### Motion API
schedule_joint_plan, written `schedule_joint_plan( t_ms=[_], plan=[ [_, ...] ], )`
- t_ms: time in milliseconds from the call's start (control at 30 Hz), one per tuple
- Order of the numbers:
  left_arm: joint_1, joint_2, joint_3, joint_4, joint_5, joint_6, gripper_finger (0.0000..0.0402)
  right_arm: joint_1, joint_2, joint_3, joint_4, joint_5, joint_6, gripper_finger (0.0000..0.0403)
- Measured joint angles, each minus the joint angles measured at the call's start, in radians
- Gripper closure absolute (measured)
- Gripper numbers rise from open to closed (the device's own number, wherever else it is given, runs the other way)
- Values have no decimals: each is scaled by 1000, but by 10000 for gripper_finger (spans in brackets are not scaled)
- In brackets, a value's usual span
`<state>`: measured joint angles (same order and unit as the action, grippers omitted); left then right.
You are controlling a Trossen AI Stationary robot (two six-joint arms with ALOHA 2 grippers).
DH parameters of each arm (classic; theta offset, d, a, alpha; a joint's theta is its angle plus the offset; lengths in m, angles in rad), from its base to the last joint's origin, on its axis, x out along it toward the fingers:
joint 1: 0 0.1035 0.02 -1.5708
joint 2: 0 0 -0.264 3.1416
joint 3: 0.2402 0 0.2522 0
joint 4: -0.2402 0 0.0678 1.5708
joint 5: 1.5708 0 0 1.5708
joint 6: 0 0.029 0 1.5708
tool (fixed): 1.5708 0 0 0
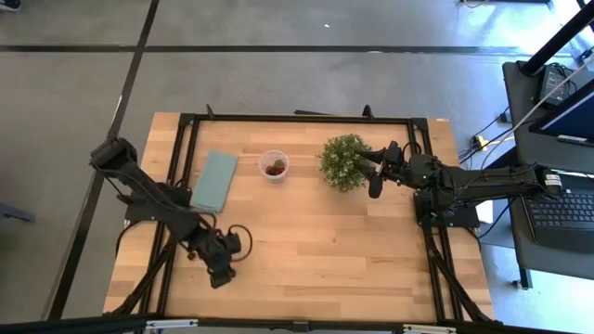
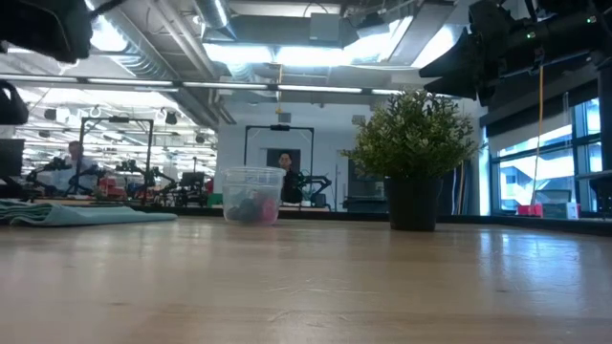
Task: Pick and placing Produce into tupperware
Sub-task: Put the blackberry into the transparent container
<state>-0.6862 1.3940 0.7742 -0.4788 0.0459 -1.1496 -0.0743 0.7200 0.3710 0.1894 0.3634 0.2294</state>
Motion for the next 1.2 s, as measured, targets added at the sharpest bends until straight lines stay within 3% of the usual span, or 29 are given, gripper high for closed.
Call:
schedule_joint_plan(
  t_ms=[233, 367, 467, 867, 1200],
  plan=[
    [-28, 171, 175, -190, -108, 57, 154, 0, 0, 0, 0, 0, -1, 186],
    [-36, 257, 224, -268, -88, 30, 154, 0, 0, 0, 0, 0, -1, 186],
    [-42, 291, 230, -261, -68, -80, 154, 0, 0, 0, 0, 0, -1, 186],
    [-41, 290, 232, -221, -33, -426, 154, 0, 27, 0, -5, 0, -1, 186],
    [-18, 290, 232, -224, -35, -540, 154, 0, 39, 0, 0, 0, 2, 186]
  ],
)
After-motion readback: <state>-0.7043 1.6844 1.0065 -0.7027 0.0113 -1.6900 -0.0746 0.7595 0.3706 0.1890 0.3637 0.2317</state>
